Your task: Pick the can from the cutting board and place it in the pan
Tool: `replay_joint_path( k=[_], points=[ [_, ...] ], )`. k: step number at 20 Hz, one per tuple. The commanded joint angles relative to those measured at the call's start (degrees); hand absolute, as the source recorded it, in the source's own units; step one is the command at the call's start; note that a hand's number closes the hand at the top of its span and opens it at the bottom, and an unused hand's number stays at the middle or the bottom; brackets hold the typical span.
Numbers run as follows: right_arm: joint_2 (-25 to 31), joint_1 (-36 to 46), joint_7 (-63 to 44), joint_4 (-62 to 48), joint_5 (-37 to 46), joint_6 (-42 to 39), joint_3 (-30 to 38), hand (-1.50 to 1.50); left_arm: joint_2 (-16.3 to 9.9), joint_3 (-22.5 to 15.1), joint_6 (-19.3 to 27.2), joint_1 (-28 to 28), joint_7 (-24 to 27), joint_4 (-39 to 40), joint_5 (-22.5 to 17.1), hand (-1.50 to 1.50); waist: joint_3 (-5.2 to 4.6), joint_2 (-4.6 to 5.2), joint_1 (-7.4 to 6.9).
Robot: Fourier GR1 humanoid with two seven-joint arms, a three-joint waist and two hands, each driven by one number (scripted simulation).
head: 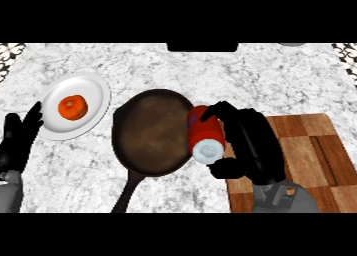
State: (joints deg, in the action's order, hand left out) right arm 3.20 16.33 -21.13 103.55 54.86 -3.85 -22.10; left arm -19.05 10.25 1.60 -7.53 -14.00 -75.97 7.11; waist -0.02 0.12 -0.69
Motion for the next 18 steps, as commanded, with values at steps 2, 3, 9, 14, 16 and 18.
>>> replay_joint_path(
  k=[2,3,9,14,16,18],
  points=[
    [-3.1,12.7,-5.2,-15.0,-6.4,6.7,-1.6,1.5,1.5,-1.5,1.0,-1.8,0.2,1.1,1.9,0.0,0.01,0.16,-0.44],
    [-3.1,15.1,-4.4,-20.0,-6.7,10.4,-1.3,1.5,0.4,0.3,0.3,-3.1,-0.6,2.3,0.4,0.0,0.01,0.21,-0.55],
    [-3.2,25.3,-4.5,-39.2,-15.6,20.7,-5.2,1.5,1.9,-0.7,0.1,-1.3,-2.0,-1.1,0.4,0.0,0.03,0.2,-1.13],
    [-3.2,31.8,2.4,-55.9,-24.6,28.9,-8.6,1.5,0.7,-0.4,-0.5,-3.9,0.0,3.2,1.3,0.0,0.03,0.72,-2.48],
    [-3.2,32.7,3.9,-59.5,-29.2,30.7,-11.4,1.5,1.5,-1.2,-0.4,-3.6,0.0,1.3,1.4,0.0,0.05,0.8,-3.2],
    [-3.2,32.3,5.1,-61.2,-32.6,34.5,-15.4,1.5,1.6,-1.8,-0.7,-3.6,-0.3,1.3,1.7,0.0,0.06,0.93,-4.07]
  ],
)
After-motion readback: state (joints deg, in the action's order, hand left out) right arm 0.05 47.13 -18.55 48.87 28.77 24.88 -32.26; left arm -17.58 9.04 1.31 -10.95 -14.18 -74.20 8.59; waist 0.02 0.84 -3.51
